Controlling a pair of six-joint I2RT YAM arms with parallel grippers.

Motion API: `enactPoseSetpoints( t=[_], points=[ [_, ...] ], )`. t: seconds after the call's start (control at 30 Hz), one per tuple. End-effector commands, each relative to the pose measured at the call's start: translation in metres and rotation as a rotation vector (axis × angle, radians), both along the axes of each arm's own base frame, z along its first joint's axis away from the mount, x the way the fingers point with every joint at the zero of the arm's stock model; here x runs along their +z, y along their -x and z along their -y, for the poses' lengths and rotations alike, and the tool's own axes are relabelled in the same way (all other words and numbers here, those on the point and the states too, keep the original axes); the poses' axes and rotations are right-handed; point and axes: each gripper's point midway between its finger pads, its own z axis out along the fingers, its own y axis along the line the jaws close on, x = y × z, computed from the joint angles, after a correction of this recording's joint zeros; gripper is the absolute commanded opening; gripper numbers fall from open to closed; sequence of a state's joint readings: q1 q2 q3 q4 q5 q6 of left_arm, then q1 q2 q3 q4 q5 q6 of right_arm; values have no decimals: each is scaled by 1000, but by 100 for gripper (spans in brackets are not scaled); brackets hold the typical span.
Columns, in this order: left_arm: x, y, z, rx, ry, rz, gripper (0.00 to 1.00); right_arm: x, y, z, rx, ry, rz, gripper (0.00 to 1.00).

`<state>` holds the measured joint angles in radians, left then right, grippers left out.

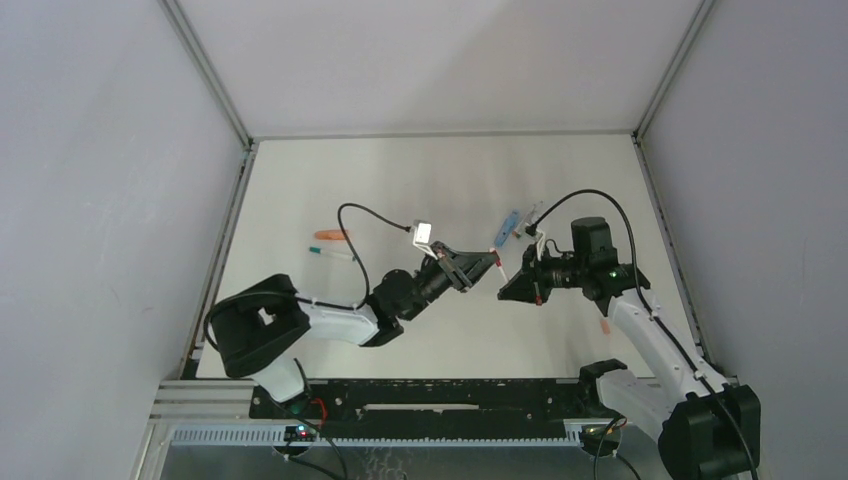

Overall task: Insert the pens into the pen caps
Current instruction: Press the pen cap onto the pen.

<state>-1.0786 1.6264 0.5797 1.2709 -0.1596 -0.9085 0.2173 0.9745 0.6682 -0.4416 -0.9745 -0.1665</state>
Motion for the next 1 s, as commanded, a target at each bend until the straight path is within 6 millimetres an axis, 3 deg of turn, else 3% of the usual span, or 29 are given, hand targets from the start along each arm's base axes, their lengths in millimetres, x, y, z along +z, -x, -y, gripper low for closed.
enactPoseSetpoints(
  t=[0.0, 0.17, 0.23, 0.3, 0.43, 0.5, 0.53, 0.73, 0.97],
  points=[
    [-107, 159, 28, -588, -460, -126, 0, 67, -68, 2, -101, -11, 410, 0],
    [-59, 135, 22, -465, -297, -37, 0, 62, -34, -20, 110, -83, 397, 0],
    [-24, 123, 12, -403, -184, 16, 1, 58, -27, -22, 164, -85, 399, 0],
    [0, 111, -2, -337, -107, 54, 2, 55, -21, -23, 203, -79, 393, 0],
    [32, 95, -23, -226, -38, 138, 2, 53, -15, -25, 238, -79, 397, 0],
    [39, 92, -27, -206, -36, 166, 8, 53, -13, -26, 246, -82, 395, 0],
    [42, 91, -27, -200, -36, 170, 15, 53, -13, -27, 249, -83, 394, 0],
    [37, 86, -33, -166, -34, 156, 43, 54, -10, -29, 261, -97, 380, 0],
    [37, 86, -55, -109, 5, 244, 50, 57, -6, -30, 274, -119, 368, 0]
  ],
)
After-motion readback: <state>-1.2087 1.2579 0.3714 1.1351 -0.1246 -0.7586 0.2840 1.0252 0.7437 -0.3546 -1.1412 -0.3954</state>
